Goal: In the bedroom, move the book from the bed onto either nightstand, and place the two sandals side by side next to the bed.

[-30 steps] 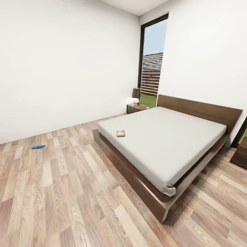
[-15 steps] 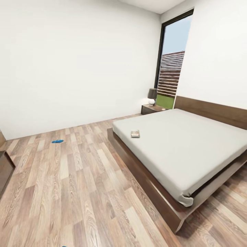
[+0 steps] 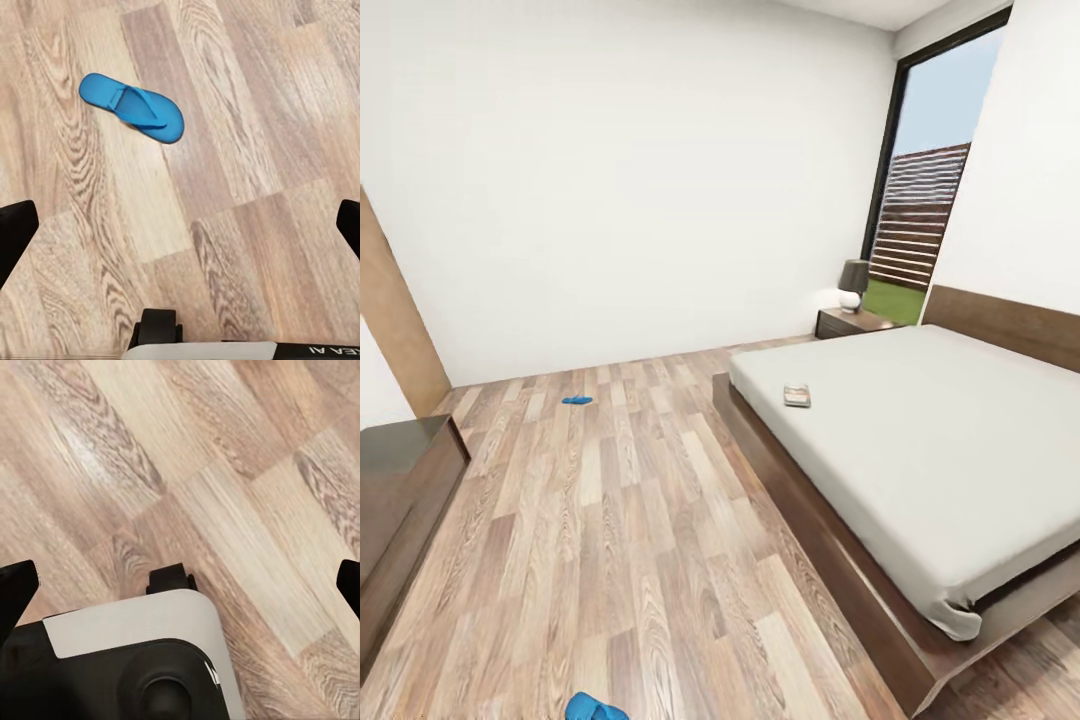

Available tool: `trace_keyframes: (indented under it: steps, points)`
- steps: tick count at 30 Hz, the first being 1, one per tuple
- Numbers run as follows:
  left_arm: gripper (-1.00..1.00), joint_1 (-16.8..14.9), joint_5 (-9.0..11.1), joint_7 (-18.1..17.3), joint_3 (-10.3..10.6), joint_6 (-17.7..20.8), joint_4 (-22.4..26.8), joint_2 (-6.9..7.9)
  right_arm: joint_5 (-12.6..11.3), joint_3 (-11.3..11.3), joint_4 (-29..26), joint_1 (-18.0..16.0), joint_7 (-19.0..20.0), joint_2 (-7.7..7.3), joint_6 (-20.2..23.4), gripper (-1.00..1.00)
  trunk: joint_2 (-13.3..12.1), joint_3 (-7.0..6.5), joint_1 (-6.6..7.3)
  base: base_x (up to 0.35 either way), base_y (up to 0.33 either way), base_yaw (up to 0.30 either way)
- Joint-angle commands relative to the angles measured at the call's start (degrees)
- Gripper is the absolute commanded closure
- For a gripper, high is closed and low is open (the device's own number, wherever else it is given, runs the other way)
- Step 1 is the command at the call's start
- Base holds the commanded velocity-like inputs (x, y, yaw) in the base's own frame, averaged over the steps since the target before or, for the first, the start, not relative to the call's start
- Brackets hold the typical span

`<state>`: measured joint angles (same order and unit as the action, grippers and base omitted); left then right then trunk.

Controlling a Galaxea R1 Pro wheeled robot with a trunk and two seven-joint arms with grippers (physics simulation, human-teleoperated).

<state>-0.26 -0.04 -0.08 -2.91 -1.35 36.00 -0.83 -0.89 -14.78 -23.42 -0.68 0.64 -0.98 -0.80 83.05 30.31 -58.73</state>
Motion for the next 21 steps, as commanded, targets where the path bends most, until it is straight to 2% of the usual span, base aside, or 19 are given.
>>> trace_keyframes:
  steps: [1, 21]
  points:
    - [-1.0, 0.0, 0.0, 0.0, -0.2, -0.1, 0.0, -0.05, -0.1, -0.2, 0.0, 0.0, 0.1, 0.02, -0.1, -1.0, 0.0, 0.05, 0.0, 0.0, 0.0, 0.293]
    - [-1.0, 0.0, 0.0, 0.0, -0.2, -0.1, -0.1, -0.58, -0.1, -0.2, 0.0, 0.0, 0.1, 0.02, -0.1, -1.0, 0.0, 0.05, 0.0, 0.0, 0.0, 0.293]
